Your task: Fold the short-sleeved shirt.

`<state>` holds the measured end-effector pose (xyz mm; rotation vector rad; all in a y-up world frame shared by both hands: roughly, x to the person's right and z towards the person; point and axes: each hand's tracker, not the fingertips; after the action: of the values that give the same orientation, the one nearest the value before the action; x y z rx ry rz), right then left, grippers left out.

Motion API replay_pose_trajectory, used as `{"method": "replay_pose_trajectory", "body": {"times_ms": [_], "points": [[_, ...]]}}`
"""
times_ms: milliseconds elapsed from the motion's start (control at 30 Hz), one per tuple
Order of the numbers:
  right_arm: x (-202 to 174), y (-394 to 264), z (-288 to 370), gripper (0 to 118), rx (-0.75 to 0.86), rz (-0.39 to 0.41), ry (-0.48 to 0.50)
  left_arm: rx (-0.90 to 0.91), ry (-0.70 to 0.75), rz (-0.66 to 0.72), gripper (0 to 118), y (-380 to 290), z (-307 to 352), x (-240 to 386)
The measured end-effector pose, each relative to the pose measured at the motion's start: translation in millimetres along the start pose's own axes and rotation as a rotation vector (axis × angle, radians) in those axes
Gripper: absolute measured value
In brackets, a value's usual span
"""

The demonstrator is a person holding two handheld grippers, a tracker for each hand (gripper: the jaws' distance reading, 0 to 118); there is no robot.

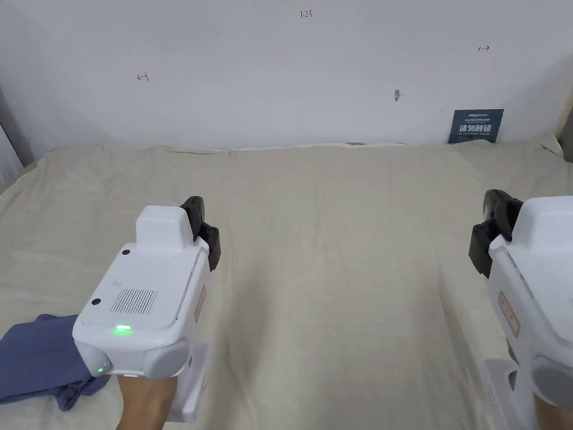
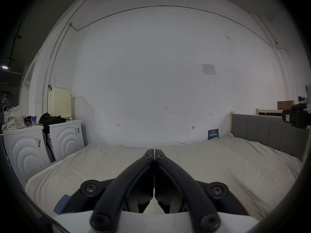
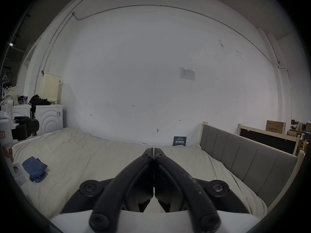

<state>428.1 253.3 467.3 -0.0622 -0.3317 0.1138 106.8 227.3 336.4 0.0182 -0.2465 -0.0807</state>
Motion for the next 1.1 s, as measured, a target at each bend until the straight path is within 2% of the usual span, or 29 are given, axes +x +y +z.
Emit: {"method": "replay_pose_trajectory", "body": {"times_ms": [233,300,333,367,400,433,467,500,533,1100], "points": [[-1.2,-1.3,-0.8,2,-0.004,0.003,0.003,0.0,-0.005,0.015,0,-0.8,-0.3,-1.3],[-1.7,-1.7,-0.8,6,-0.005,0.004,0.003,0.004,-0.006,0.024,1,-1.3,0.3,-1.2],[-2.0,-2.2,-1.1,14,-0.005,0.002,0.004,0.003,-0.008,0.029,4,-1.2,0.3,-1.4],[-2.4,-2.4,-1.4,23,-0.006,-0.001,0.008,0.0,-0.009,0.032,12,-1.0,0.3,-1.6],[-3.0,-2.5,-1.6,38,-0.007,-0.003,0.009,-0.002,-0.011,0.032,27,-1.1,0.1,-1.5],[-4.0,-2.8,-2.0,64,-0.007,-0.004,0.008,-0.013,-0.023,0.034,62,-1.0,-0.7,-1.8],[-4.7,-2.8,-2.6,84,-0.007,-0.002,0.005,-0.023,-0.029,0.038,90,-0.7,-1.9,-2.0],[-5.4,-2.6,-3.7,103,-0.009,-0.001,0.005,-0.04,-0.027,0.035,113,-0.3,-3.9,-1.2],[-6.1,-2.8,-4.6,118,-0.012,-0.003,0.004,-0.047,-0.028,0.03,118,-1.6,-5.9,-0.5],[-6.9,-5.8,-1.5,118,-0.004,-0.012,0.003,-0.002,0.01,0.006,118,-5.8,1.5,3.9]]}}
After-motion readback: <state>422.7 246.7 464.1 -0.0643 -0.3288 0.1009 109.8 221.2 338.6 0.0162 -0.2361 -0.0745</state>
